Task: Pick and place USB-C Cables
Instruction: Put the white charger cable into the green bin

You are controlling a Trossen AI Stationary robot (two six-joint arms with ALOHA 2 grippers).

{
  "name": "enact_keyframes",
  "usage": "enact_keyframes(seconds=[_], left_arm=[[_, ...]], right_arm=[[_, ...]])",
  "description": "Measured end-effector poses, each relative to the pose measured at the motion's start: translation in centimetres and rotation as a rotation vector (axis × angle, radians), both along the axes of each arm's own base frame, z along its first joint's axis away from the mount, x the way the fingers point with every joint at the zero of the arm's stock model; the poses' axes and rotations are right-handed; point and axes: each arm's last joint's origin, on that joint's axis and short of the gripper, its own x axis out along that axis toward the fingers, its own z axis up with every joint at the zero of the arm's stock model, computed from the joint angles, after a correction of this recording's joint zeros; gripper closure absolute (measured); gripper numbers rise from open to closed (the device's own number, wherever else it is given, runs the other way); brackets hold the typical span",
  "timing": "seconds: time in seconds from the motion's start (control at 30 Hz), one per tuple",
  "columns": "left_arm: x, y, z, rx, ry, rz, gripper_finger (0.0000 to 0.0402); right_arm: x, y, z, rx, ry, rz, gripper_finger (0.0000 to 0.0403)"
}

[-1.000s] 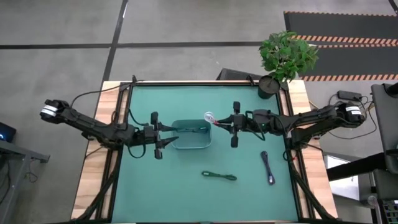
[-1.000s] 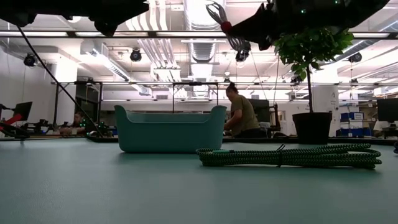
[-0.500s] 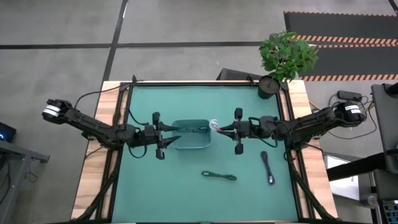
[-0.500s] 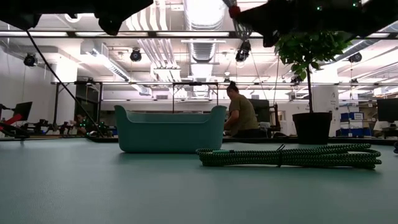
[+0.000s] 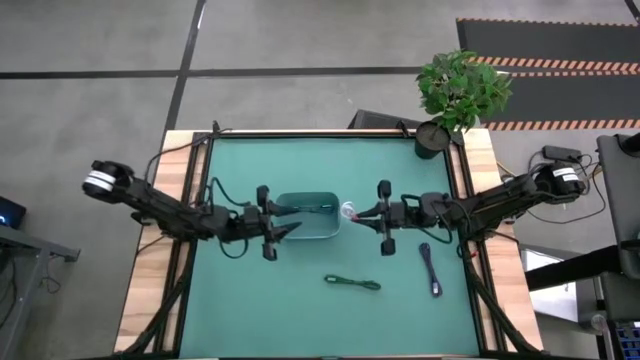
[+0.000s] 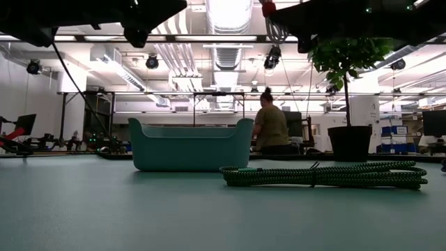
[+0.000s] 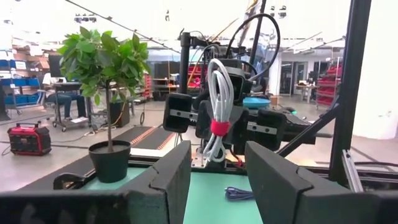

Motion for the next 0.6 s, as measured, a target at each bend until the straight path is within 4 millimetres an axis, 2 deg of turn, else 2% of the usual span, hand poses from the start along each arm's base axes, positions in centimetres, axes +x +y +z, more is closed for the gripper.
enact_keyframes(seconds=[0.17,0.37,0.6], left_arm=[[0.36,-0.10,-0.41,0.001,0.004,0.000,0.0265],[0.19,-0.06,-0.15,-0.050,-0.014,-0.012,0.0265],[0.13,-0.07,-0.09,-0.052,-0.016,-0.013,0.0265]], right_arm=[[-0.23,-0.03,-0.50,-0.003,0.014,-0.001,0.0390],[-0.56,0.05,0.05,0.023,-0.013,0.037,0.0390],[-0.67,0.12,-0.19,0.000,-0.034,0.052,0.0390]])
